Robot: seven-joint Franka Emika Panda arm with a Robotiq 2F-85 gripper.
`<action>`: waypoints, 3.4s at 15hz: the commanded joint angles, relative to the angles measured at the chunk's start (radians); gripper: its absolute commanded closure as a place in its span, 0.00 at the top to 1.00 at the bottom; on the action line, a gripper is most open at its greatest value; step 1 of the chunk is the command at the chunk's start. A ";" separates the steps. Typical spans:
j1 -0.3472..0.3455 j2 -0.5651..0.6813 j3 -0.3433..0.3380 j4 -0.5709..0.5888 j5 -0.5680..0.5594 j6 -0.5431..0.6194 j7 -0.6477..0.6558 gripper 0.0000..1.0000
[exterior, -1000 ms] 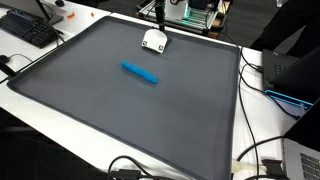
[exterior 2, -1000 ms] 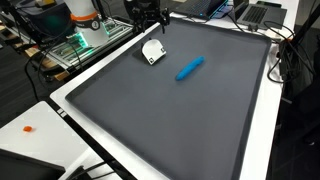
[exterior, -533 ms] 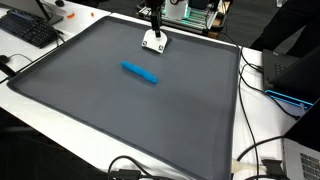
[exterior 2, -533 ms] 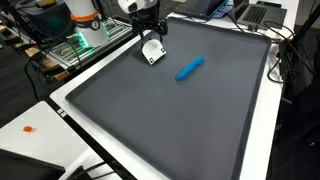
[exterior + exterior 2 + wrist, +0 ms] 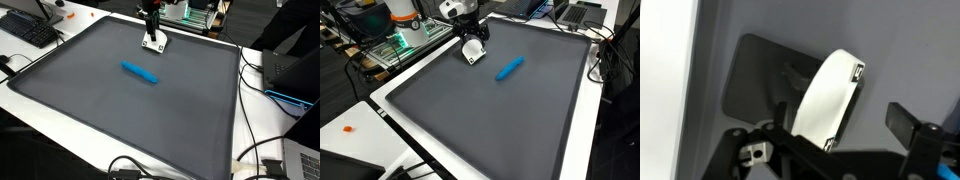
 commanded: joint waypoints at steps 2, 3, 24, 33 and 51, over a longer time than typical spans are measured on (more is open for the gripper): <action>0.020 0.031 -0.012 0.006 0.069 0.051 0.005 1.00; 0.022 0.033 -0.012 0.007 0.085 0.056 0.006 1.00; 0.039 0.142 -0.013 0.062 0.144 0.163 0.105 0.59; 0.043 0.128 -0.016 0.072 0.139 0.142 0.163 0.00; 0.051 -0.026 -0.010 0.244 -0.083 -0.266 0.079 0.01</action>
